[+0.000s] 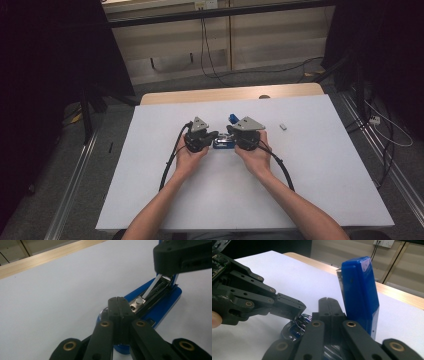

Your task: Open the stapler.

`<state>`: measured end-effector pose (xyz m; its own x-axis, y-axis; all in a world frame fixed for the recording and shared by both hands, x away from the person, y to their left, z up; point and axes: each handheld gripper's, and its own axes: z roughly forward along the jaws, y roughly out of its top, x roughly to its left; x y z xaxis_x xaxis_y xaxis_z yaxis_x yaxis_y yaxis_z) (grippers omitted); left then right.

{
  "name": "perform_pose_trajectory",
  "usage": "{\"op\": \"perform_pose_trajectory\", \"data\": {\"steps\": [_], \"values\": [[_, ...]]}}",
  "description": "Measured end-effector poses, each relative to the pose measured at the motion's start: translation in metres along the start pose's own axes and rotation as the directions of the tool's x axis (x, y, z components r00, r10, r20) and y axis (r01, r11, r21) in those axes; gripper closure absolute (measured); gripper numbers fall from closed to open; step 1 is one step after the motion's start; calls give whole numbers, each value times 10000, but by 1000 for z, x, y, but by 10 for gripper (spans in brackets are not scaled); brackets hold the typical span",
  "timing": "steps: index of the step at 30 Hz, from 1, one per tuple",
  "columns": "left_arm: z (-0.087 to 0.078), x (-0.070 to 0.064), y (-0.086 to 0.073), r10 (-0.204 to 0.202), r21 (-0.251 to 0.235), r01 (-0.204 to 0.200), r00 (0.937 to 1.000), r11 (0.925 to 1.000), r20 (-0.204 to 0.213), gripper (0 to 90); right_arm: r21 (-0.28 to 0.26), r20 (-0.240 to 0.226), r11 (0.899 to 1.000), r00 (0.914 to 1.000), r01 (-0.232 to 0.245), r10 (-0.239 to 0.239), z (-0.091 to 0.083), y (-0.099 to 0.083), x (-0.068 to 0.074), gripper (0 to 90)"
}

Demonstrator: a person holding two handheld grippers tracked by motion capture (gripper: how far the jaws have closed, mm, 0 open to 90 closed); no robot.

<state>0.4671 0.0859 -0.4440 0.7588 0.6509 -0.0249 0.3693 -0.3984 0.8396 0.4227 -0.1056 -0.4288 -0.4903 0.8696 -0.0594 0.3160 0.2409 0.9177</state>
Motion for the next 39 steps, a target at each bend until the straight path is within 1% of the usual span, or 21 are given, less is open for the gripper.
{"op": "perform_pose_trajectory", "data": {"steps": [1, 2, 4, 6, 7, 12, 15, 16, 18, 22, 24, 26, 30, 31, 33, 34, 36, 39], "values": [[0, 0, 0, -39, -13, 39, 10000, 10000, 9, 900, -134, 173, 9999, 9998, 22, -20, -1, 0, -1, 900], [0, 0, 0, -50, -20, 50, 10000, 10000, 3, 900, -171, 228, 9998, 9997, -50, 54, -2, 1, -2, 900], [0, 0, 0, -6, 11, 6, 10000, 10000, -22, 900, -230, 290, 9996, 9995, -137, 143, -4, 1, -6, 900], [0, 0, 0, 35, 10, -35, 10000, 10000, -16, 900, -238, 315, 9997, 9995, -81, 88, -6, 3, -8, 900], [0, -1, 0, 34, 19, -34, 10000, 10000, -11, 900, -275, 308, 9995, 9994, -166, 174, -8, 4, -9, 900], [0, -1, 0, 69, 36, -69, 10000, 10000, -19, 900, -260, 326, 9995, 9993, -165, 173, -9, 4, -8, 900], [0, -1, 0, 49, 14, -49, 10000, 10000, -10, 900, -376, 491, 9991, 9986, -191, 209, -10, 4, -9, 900], [0, -1, 0, 52, 22, -52, 10000, 10000, -5, 900, -391, 514, 9988, 9982, -283, 303, -11, 4, -11, 900], [0, -1, 0, 75, 30, -75, 10000, 10000, -18, 900, -434, 573, 9987, 9980, -251, 276, -12, 4, -11, 900], [0, -1, 0, 117, 23, -117, 9999, 9999, -47, 900, -427, 514, 9985, 9980, -347, 369, -15, 4, -15, 900], [0, -1, 0, 90, 20, -90, 9999, 10000, -60, 900, -425, 507, 9986, 9982, -313, 335, -15, 4, -15, 900], [0, -2, 0, 55, 32, -55, 9999, 10000, -88, 900, -447, 514, 9983, 9978, -385, 408, -15, 3, -16, 900], [0, -1, 0, 95, 13, -94, 9999, 10000, -60, 900, -408, 543, 9985, 9978, -354, 376, -16, 4, -16, 900], [0, -1, 0, 95, 16, -95, 9999, 10000, -57, 900, -410, 607, 9984, 9973, -377, 401, -17, 3, -16, 900], [0, -2, 0, 76, 28, -76, 10000, 10000, -53, 900, -343, 542, 9982, 9972, -495, 513, -17, 4, -17, 900], [0, -2, 0, 79, 31, -79, 9999, 10000, -71, 900, -316, 584, 9980, 9967, -547, 564, -18, 4, -17, 900], [0, -2, 0, 78, 32, -78, 9999, 10000, -72, 900, -264, 703, 9989, 9967, -389, 406, -19, 4, -17, 900], [0, -2, 0, 73, 34, -73, 9999, 10000, -74, 900, -264, 718, 9989, 9966, -392, 410, -19, 4, -19, 900]]}}
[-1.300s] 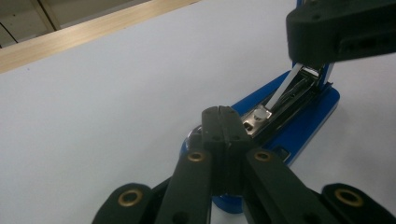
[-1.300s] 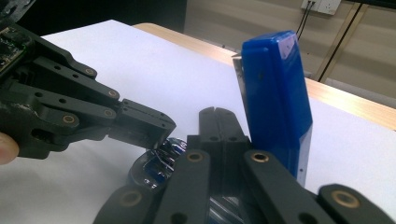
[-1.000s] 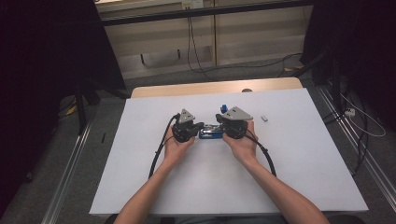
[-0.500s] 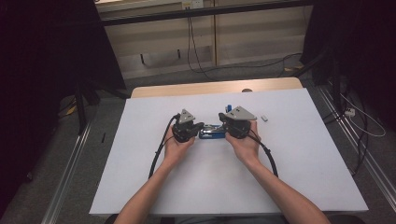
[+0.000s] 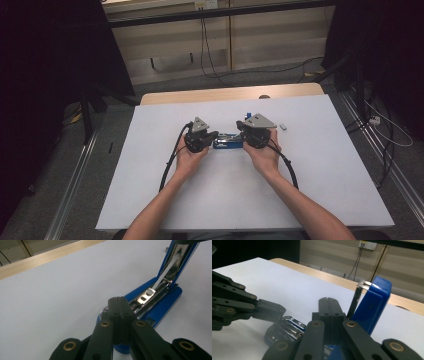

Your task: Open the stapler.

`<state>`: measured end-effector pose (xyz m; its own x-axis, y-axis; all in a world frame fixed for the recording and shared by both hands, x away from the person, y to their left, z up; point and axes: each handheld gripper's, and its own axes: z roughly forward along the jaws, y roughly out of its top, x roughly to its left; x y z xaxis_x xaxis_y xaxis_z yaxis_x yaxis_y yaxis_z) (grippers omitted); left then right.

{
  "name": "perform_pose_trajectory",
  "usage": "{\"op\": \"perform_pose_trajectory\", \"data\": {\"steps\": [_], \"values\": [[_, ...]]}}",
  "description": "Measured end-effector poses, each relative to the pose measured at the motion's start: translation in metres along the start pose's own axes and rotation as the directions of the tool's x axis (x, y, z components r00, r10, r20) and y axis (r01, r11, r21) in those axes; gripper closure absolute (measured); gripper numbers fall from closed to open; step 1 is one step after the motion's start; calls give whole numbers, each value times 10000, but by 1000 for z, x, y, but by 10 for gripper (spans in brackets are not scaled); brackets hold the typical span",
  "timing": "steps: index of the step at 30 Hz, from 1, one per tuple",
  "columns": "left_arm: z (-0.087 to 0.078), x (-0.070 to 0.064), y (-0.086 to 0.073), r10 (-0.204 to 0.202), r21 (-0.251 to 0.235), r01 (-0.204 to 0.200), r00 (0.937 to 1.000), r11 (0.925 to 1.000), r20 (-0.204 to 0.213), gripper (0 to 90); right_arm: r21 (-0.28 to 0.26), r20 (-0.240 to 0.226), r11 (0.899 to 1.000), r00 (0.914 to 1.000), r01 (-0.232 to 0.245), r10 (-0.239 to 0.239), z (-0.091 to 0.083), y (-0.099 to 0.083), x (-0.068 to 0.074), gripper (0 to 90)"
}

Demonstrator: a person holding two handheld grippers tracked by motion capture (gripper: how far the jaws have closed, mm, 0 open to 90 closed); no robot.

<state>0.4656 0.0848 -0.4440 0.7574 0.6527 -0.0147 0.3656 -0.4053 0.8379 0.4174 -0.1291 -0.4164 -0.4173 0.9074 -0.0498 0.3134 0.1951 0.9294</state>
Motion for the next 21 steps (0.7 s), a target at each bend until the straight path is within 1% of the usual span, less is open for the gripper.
{"op": "perform_pose_trajectory", "data": {"steps": [2, 4, 6, 8, 11, 15, 21], "values": [[0, 0, 0, 11, 4, -11, 10000, 10000, 11, 900, 33, -101, 9999, 9999, -108, 108, -1, 0, -1, 900], [0, 0, 0, -5, -3, 5, 10000, 10000, 4, 900, 62, -83, 9999, 9999, 82, -81, -2, 0, -1, 900], [0, 0, 0, -8, 6, 8, 10000, 10000, -1, 900, 20, -32, 9999, 9999, 138, -138, -4, 0, -1, 900], [0, 0, 0, 2, -5, -2, 10000, 10000, 12, 900, 40, 87, 9999, 9999, 121, -122, -6, -1, -5, 900], [0, 0, 0, 1, -5, -1, 10000, 10000, 5, 900, 96, 121, 9999, 9999, 62, -64, -7, -2, -8, 900], [0, 0, 0, -5, 0, 5, 10000, 10000, 6, 900, 176, 233, 9998, 9997, 114, -118, -11, -4, -14, 900], [0, 0, 0, -16, 9, 16, 10000, 10000, -17, 900, 268, 170, 9996, 9998, 98, -102, -13, -6, -18, 900]]}}
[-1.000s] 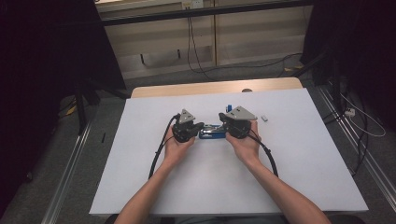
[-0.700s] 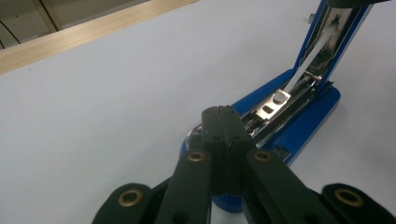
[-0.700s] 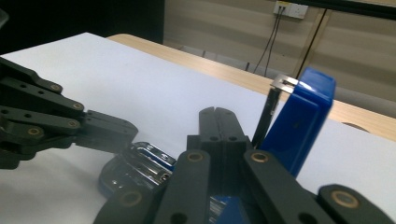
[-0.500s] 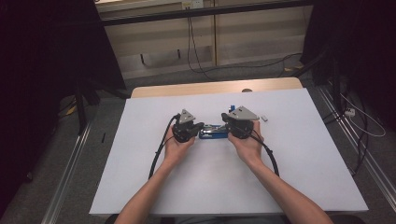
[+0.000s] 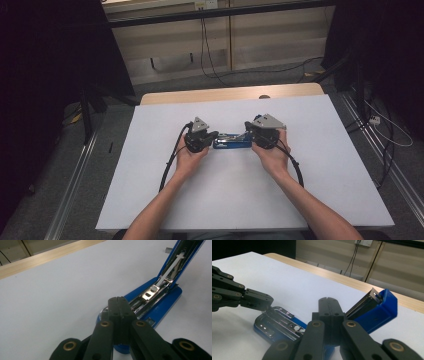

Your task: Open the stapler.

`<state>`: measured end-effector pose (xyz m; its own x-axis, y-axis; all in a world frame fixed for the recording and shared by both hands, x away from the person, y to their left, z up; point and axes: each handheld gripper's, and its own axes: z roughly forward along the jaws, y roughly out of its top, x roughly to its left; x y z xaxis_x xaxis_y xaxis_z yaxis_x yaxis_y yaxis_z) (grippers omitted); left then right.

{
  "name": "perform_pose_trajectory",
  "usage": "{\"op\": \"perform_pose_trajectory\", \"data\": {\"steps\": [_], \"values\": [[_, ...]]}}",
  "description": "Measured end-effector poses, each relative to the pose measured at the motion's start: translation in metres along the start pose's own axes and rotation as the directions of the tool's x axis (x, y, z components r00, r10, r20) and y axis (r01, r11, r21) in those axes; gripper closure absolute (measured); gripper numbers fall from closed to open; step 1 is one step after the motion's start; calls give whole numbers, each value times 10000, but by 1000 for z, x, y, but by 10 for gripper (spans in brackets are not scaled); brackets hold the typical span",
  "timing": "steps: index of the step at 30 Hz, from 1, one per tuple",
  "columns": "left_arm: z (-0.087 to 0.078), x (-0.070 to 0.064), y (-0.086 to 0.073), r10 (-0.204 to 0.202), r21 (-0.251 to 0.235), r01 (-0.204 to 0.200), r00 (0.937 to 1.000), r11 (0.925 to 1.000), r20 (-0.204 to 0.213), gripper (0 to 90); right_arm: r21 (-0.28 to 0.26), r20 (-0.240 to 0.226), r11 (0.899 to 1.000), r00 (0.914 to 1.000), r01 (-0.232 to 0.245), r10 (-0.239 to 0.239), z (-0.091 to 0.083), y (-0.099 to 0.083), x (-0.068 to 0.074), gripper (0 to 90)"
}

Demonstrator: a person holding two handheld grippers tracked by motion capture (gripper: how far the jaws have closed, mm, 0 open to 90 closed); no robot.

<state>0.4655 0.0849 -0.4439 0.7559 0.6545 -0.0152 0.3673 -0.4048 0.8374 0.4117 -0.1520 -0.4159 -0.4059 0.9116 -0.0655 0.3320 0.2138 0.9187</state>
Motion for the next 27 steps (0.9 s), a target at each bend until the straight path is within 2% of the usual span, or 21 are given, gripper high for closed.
{"op": "perform_pose_trajectory", "data": {"steps": [9, 11, 15, 20, 22, 23, 24, 27], "values": [[0, 0, 0, 11, -16, -11, 10000, 10000, 28, 900, 64, 123, 9997, 9997, 229, -230, -2, -1, -4, 900], [0, 0, 0, 10, -21, -10, 10000, 10000, 37, 900, 72, 316, 10000, 9995, 35, -37, -4, -4, -12, 900], [0, 1, -1, -45, -45, 46, 9999, 10000, 97, 900, 157, 431, 9998, 9990, -122, 115, -5, -8, -19, 900], [0, 1, -1, -49, -71, 49, 10000, 10000, 85, 900, 157, 407, 9994, 9987, -323, 316, -5, -11, -24, 900], [0, 1, -1, -51, -75, 51, 9999, 10000, 93, 900, 183, 429, 9997, 9990, -157, 149, -6, -10, -25, 900], [0, 1, -1, -47, -88, 48, 9999, 10000, 96, 900, 315, 394, 9991, 9988, 281, -294, -8, -9, -25, 900], [0, 0, -1, -44, -91, 45, 9999, 9999, 93, 900, 315, 394, 9991, 9988, 281, -294, -8, -9, -25, 900], [0, 0, -1, -48, -94, 49, 9999, 9999, 89, 900, 449, 428, 9964, 9963, 725, -745, -12, -7, -28, 900]]}}
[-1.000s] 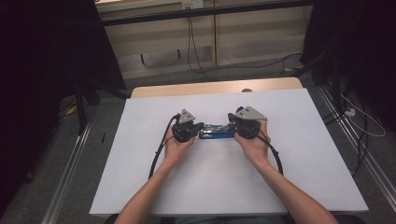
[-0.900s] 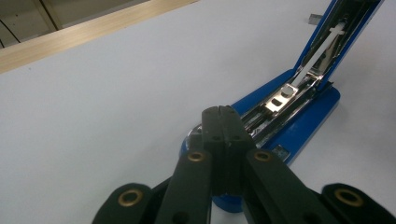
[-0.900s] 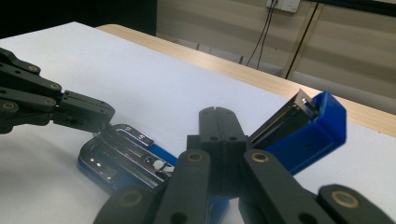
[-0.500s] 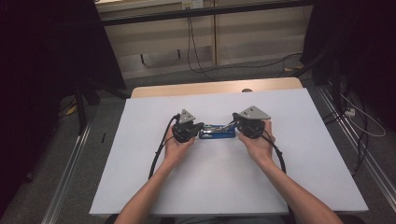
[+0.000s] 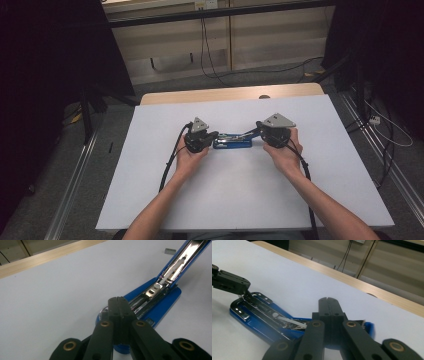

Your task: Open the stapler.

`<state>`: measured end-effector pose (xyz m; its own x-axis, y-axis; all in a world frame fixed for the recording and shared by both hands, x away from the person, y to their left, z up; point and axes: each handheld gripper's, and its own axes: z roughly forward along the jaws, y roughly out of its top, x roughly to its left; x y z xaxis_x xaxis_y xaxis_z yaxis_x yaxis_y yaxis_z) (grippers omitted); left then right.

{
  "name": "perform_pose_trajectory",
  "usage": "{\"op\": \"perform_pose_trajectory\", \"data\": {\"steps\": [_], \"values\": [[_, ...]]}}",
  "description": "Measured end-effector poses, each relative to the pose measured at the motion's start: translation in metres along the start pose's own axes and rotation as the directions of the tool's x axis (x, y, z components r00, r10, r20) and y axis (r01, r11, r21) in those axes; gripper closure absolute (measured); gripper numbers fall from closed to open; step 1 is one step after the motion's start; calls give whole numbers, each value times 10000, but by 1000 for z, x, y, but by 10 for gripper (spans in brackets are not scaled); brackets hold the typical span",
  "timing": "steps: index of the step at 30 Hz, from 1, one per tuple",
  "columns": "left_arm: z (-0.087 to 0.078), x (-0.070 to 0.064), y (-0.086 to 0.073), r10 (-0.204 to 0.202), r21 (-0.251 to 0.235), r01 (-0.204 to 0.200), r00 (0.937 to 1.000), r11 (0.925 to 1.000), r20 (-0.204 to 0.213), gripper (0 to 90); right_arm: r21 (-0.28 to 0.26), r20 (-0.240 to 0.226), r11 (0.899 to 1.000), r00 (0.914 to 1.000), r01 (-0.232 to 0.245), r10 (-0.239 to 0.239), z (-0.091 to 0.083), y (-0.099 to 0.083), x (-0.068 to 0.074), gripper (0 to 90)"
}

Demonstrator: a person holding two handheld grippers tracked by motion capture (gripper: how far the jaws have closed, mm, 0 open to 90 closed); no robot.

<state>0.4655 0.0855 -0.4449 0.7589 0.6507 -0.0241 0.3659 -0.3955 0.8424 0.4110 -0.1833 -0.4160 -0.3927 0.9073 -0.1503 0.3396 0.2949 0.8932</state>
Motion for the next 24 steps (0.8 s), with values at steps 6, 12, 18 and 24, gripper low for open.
{"op": "perform_pose_trajectory", "data": {"steps": [6, 12, 18, 24], "values": [[0, 0, 0, -13, 9, 13, 10000, 10000, -18, 900, -6, 60, 9998, 9998, -193, 193, -3, -5, -7, 900], [0, 0, 0, -63, -13, 63, 10000, 10000, -7, 900, -164, -70, 9985, 9987, -515, 514, -5, -14, -12, 900], [0, 0, 0, -87, 2, 87, 10000, 10000, 14, 900, -84, -244, 9971, 9969, -754, 751, -6, -21, -17, 900], [0, 1, 0, -139, -6, 139, 9999, 9999, 66, 900, -171, -365, 9952, 9947, -967, 961, -7, -23, -20, 900]]}}
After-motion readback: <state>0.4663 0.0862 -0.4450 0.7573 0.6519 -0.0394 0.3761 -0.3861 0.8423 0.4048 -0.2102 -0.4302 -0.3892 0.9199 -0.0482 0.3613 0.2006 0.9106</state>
